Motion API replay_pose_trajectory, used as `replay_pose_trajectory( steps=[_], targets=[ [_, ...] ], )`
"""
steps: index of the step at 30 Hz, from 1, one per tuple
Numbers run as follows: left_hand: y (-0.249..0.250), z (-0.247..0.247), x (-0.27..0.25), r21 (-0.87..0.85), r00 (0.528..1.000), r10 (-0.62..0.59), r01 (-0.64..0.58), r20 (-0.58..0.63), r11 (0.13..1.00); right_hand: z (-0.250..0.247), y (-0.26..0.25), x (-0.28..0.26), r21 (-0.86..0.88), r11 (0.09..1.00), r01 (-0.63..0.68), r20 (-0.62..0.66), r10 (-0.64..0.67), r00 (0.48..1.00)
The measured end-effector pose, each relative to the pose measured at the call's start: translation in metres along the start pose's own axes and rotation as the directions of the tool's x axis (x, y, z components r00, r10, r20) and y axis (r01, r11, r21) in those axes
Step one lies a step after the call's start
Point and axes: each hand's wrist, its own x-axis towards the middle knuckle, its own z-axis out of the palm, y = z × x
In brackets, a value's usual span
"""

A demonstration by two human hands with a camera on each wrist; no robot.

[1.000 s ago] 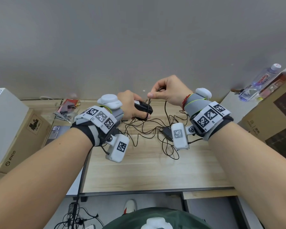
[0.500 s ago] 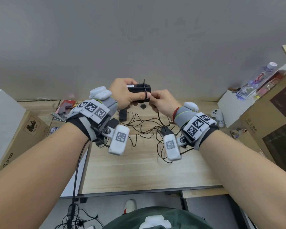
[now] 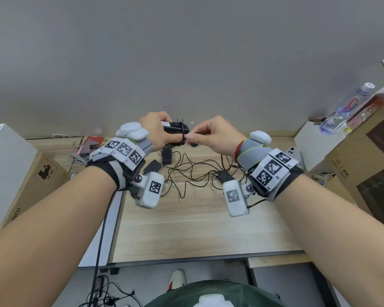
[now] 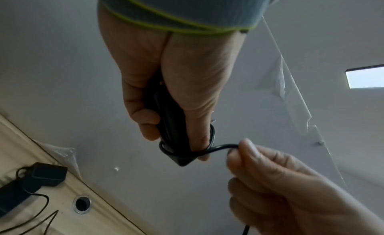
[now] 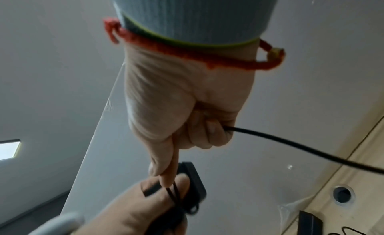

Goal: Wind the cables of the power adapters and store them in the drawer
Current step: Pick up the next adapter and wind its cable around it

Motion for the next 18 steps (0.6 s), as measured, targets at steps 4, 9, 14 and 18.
replay_pose_trajectory(
  steps=[4,9,14,18],
  targets=[
    [0.004,0.005,-0.007,0.058,0.996,0.037,-0.041,0.078,0.997,-0.014,-0.003,0.005,0.019,1.000,-0.006,-0.103,0.008,0.995],
    [0.020,0.007,-0.015,0.071,0.982,0.139,-0.149,0.130,0.986,-0.028,-0.001,0.015,0.075,0.997,0.002,-0.213,0.014,0.977],
    [0.029,0.005,-0.016,-0.168,0.965,0.201,-0.172,0.171,0.971,-0.020,0.011,0.013,0.070,0.997,-0.017,-0.177,0.029,0.984],
    [0.033,0.003,-0.019,-0.263,0.970,0.203,-0.164,0.130,0.951,-0.007,0.012,0.006,0.095,0.992,-0.085,-0.150,0.099,0.984]
  ],
)
